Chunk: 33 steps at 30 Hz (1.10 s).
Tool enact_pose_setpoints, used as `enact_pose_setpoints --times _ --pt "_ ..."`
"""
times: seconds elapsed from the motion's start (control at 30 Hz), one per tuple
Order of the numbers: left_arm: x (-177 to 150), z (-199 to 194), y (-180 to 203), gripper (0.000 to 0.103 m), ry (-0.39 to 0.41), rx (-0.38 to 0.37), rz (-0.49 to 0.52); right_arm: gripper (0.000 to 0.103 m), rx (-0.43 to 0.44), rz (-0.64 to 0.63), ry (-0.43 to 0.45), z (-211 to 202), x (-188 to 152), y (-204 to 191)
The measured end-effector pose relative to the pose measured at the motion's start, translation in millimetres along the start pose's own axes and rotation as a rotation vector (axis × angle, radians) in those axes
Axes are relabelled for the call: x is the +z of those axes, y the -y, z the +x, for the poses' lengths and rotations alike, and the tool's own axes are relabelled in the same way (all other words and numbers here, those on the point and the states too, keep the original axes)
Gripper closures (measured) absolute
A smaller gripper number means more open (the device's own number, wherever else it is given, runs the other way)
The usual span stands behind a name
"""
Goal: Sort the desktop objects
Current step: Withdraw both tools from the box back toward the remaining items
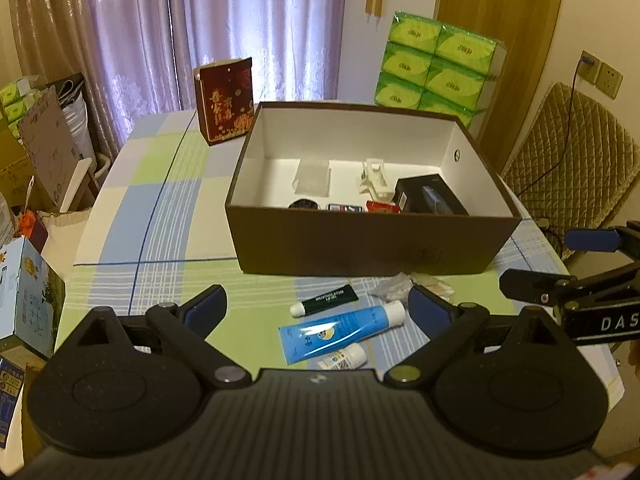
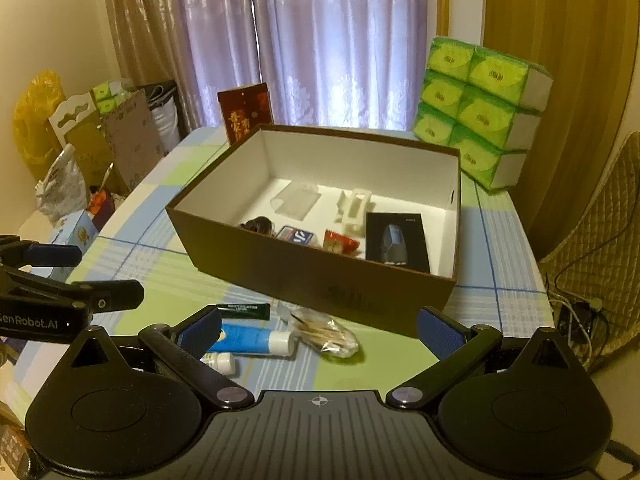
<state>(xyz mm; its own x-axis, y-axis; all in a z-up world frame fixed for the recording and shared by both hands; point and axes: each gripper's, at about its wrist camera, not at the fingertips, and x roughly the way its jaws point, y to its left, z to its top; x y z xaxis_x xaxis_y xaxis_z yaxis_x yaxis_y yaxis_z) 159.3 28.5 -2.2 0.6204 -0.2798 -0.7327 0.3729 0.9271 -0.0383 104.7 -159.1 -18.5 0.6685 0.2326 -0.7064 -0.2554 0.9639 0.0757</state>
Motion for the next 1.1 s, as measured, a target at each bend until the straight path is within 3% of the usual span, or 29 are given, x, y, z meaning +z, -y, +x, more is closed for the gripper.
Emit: enact_pose_setpoints --times 1.1 --pt "-51 71 -15 0.009 -0.218 -0.053 -0.021 0.002 -0.044 0.077 -0.157 60 -52 12"
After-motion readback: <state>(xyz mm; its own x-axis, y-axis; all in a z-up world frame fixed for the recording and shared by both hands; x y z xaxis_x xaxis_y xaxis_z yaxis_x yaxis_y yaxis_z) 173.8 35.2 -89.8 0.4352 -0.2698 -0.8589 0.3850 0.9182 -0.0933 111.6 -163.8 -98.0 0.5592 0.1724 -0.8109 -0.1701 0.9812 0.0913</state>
